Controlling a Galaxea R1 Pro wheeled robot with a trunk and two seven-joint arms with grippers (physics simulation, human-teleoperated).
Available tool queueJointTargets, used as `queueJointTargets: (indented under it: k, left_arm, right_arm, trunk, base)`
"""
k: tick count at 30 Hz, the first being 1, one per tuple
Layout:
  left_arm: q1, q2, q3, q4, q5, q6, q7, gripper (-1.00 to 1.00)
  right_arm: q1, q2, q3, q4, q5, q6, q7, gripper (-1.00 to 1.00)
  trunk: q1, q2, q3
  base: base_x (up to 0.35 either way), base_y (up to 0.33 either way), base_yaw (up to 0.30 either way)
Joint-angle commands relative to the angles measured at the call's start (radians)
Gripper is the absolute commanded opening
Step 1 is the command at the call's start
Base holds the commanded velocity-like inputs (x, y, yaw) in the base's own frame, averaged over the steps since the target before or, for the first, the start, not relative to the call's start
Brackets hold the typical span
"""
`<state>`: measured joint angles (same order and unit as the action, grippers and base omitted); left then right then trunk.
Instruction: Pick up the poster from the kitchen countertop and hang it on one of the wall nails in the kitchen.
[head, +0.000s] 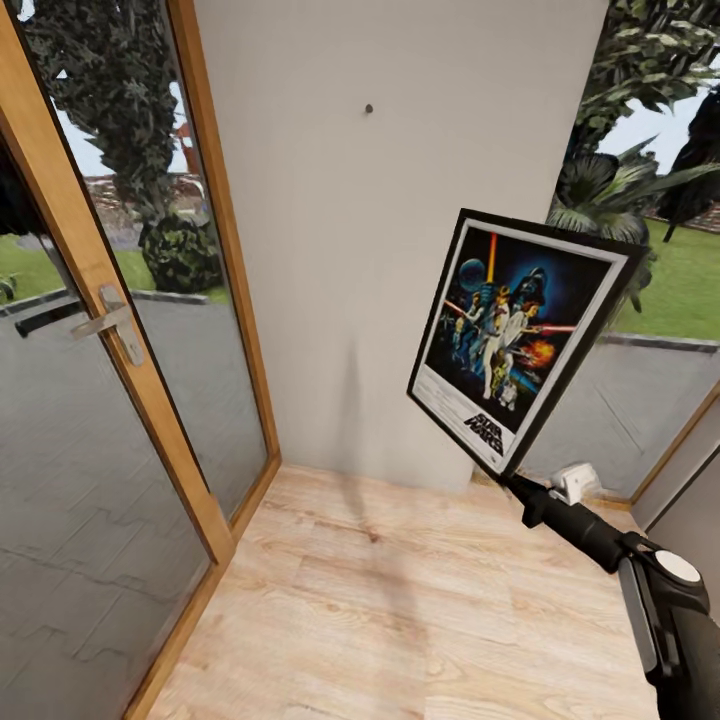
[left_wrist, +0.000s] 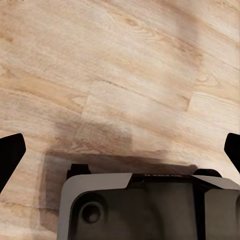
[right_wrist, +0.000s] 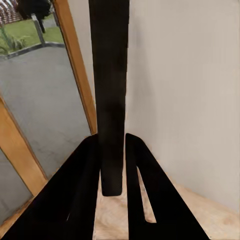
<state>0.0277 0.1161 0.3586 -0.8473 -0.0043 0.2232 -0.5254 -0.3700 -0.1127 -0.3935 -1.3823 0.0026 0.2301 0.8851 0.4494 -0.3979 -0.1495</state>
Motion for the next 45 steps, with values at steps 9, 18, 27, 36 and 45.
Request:
queueJointTargets:
  k: [9,18,27,36,45]
  left_arm:
    - [0.000,-0.001,-0.005,-0.003,0.000,0.008,-0.005,1.00]
    - [0.000,-0.001,-0.006,-0.003,0.000,0.008,-0.005,1.00]
    - [0.000,-0.001,-0.006,-0.004,0.000,0.008,-0.006,1.00]
    - [0.000,-0.001,-0.005,-0.007,0.000,0.008,-0.006,1.00]
    - [0.000,0.000,-0.004,-0.009,0.000,0.008,-0.007,1.00]
  right_arm:
    - [-0.124,-0.081,0.060,0.000,0.000,0.112,0.176,-1.00]
    - [-0.251,-0.143,0.137,0.001,0.000,0.248,0.314,-1.00]
    - [-0.424,-0.157,0.274,0.015,0.001,0.364,0.412,-1.00]
    - [-0.498,-0.157,0.351,0.062,0.002,0.384,0.463,-1.00]
    - [-0.506,-0.158,0.395,0.074,0.001,0.381,0.521,-1.00]
  trunk:
    - [0.001,-0.002,-0.002]
    - [0.001,-0.002,-0.002]
    - [0.001,-0.002,-0.002]
    - [0.001,-0.002,-0.002]
    - [0.001,-0.002,-0.002]
  base:
    - [0.000,0.000,0.000]
    - [0.000,0.000,0.000]
    - [0.000,0.000,0.000]
    - [0.000,0.000,0.000]
    - [0.000,0.000,0.000]
